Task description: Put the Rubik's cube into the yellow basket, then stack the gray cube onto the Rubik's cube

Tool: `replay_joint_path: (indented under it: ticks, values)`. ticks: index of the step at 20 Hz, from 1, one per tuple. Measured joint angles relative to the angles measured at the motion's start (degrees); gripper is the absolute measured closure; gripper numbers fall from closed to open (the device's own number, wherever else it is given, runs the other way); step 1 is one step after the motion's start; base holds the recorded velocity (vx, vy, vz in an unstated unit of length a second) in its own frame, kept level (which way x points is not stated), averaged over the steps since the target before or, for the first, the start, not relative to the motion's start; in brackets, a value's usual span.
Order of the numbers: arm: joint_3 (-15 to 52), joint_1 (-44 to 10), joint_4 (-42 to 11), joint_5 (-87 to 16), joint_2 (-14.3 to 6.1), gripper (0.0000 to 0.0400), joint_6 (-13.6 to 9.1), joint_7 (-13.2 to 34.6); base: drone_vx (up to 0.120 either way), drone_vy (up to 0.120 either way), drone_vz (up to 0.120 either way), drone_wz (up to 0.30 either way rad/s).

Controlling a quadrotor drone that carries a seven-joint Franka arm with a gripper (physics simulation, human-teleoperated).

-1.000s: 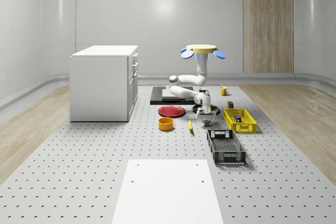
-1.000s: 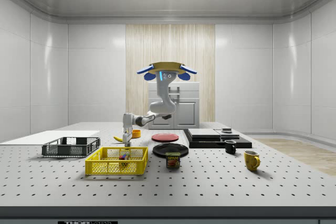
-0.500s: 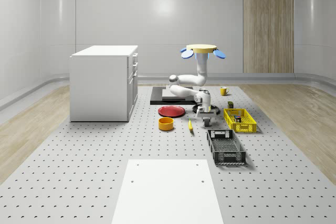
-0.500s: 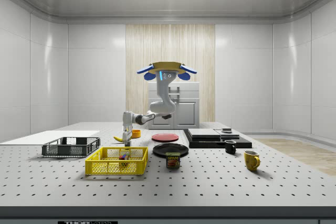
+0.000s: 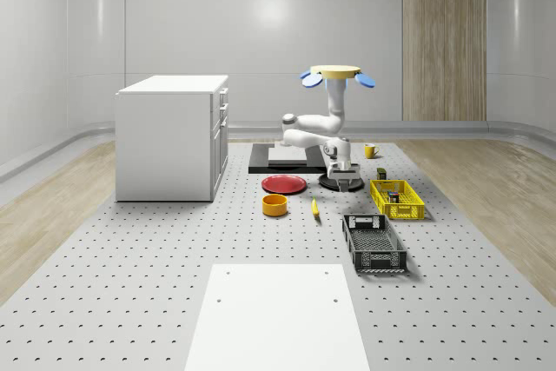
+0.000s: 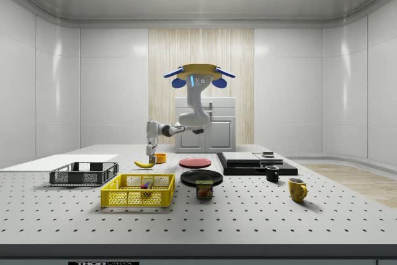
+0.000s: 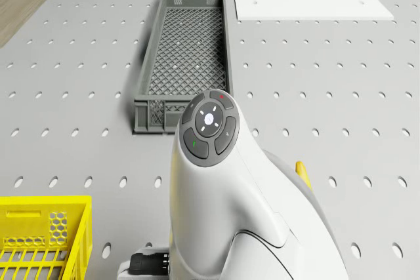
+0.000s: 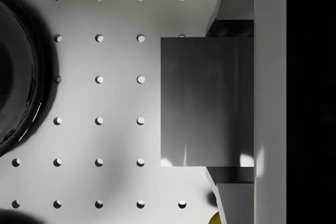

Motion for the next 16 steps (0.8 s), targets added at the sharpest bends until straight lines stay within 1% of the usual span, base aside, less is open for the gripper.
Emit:
replay_joint_path:
  ticks: [8,16]
  values:
    - [0.6,0.0,-0.1,0.6,-0.3,0.015,0.1,0.1,-0.12,0.12,0.0,0.0]
    - [0.7,-0.1,-0.1,0.8,-0.6,0.015,0.3,0.2,0.0,0.12,0.0,0.0]
